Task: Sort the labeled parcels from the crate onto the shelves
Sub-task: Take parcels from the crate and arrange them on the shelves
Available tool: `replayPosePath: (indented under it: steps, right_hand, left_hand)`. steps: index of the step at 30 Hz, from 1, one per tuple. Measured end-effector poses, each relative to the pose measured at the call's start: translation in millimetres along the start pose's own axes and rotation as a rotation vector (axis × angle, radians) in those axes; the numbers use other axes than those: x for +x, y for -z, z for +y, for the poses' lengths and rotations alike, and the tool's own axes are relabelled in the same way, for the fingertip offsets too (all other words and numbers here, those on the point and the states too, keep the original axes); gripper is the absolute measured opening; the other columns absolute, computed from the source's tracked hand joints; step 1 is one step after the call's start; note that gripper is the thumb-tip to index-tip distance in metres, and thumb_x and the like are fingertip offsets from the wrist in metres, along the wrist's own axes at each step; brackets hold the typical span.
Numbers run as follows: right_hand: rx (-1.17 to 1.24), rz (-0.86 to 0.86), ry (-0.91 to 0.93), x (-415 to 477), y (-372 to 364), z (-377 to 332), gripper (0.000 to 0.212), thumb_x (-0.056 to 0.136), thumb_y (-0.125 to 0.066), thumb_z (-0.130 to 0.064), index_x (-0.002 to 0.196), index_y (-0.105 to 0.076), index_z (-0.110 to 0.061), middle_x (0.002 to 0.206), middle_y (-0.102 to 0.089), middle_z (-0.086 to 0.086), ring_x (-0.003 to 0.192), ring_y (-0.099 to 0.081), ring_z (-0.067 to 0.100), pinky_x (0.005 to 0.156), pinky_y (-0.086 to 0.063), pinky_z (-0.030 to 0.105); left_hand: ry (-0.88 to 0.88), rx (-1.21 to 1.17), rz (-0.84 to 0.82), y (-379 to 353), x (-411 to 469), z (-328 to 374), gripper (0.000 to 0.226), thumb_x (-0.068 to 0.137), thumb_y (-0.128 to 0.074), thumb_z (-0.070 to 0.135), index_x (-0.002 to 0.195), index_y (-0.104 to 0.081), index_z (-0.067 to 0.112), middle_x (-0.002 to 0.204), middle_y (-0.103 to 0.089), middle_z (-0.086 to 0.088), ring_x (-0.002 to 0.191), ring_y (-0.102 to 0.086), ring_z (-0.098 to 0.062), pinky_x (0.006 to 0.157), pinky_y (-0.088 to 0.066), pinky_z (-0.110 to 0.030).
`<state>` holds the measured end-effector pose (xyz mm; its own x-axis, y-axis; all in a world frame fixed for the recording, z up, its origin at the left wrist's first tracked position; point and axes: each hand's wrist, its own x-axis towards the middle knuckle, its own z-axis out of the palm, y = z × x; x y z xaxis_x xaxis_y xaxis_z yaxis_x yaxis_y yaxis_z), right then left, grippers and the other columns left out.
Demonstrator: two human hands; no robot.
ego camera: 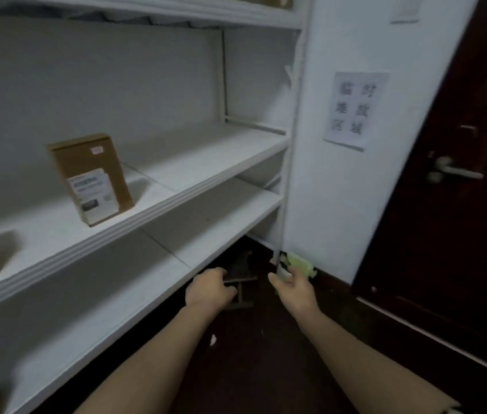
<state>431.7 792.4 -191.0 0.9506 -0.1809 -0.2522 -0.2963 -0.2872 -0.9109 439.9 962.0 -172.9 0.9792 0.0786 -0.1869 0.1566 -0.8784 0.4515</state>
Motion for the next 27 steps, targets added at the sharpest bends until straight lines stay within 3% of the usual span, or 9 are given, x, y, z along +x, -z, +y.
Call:
replayPosePath:
  steps: [4,9,13,16,19,23,27]
  right_hand:
    - [0.041,0.226,-0.1,-44.6,100.0,46.9,0.064,0.091,-0.06,-0.036,0.144,-0.035,-0.009,0.14,-0.045,0.014,0.126,-0.047,0.025,0.105,-0.039,0.033]
    - [0.16,0.391,-0.158,-116.5,213.4,96.1,0.066,0.091,-0.062,-0.029,0.146,-0.032,-0.011,0.143,-0.045,0.013,0.129,-0.046,0.023,0.105,-0.037,0.029]
    - [0.166,0.576,-0.208,-196.7,332.4,160.4,0.066,0.09,-0.063,-0.032,0.146,-0.032,-0.015,0.144,-0.043,0.01,0.128,-0.047,0.021,0.104,-0.039,0.029]
    - [0.157,0.724,-0.277,-263.8,425.5,218.9,0.065,0.09,-0.063,-0.03,0.145,-0.034,-0.01,0.14,-0.047,0.012,0.125,-0.05,0.023,0.097,-0.038,0.023]
    - [0.142,0.868,-0.366,-332.5,505.8,275.4,0.068,0.09,-0.063,-0.033,0.145,-0.033,-0.009,0.139,-0.047,0.013,0.124,-0.049,0.025,0.099,-0.038,0.028]
    - [0.202,0.948,-0.454,-402.3,584.8,329.0,0.067,0.094,-0.057,-0.036,0.148,-0.026,-0.01,0.145,-0.04,0.011,0.13,-0.043,0.026,0.1,-0.038,0.033]
    - [0.257,1.018,-0.502,-438.5,631.6,362.1,0.064,0.094,-0.057,-0.036,0.146,-0.029,-0.013,0.14,-0.045,0.007,0.123,-0.049,0.023,0.096,-0.044,0.033]
  left_hand:
    - [-0.186,0.009,-0.102,-46.5,-36.5,88.0,0.052,0.086,-0.057,0.031,0.136,-0.048,0.02,0.132,-0.056,-0.003,0.116,-0.057,-0.022,0.093,-0.05,-0.034]
    - [-0.371,0.035,-0.203,-112.3,-99.0,197.5,0.051,0.084,-0.057,0.029,0.135,-0.05,0.023,0.131,-0.058,-0.003,0.12,-0.054,-0.023,0.095,-0.047,-0.032]
    - [-0.533,0.007,-0.323,-189.2,-181.1,309.3,0.057,0.083,-0.06,0.027,0.138,-0.047,0.022,0.131,-0.058,-0.004,0.119,-0.056,-0.02,0.099,-0.045,-0.03]
    - [-0.649,0.006,-0.447,-254.3,-258.8,385.4,0.058,0.087,-0.062,0.027,0.141,-0.043,0.022,0.131,-0.057,-0.003,0.106,-0.06,-0.015,0.09,-0.049,-0.028]
    - [-0.749,0.051,-0.548,-312.3,-334.5,449.9,0.059,0.087,-0.062,0.031,0.142,-0.041,0.023,0.134,-0.055,-0.003,0.114,-0.057,-0.019,0.094,-0.049,-0.032]
    - [-0.856,0.124,-0.639,-367.8,-412.2,512.1,0.068,0.075,-0.063,0.041,0.139,-0.045,0.028,0.131,-0.058,-0.003,0.118,-0.056,-0.02,0.096,-0.047,-0.031]
    - [-0.955,0.187,-0.657,-404.8,-458.9,562.6,0.066,0.086,-0.061,0.032,0.145,-0.036,0.021,0.137,-0.052,-0.005,0.121,-0.053,-0.021,0.091,-0.044,-0.027]
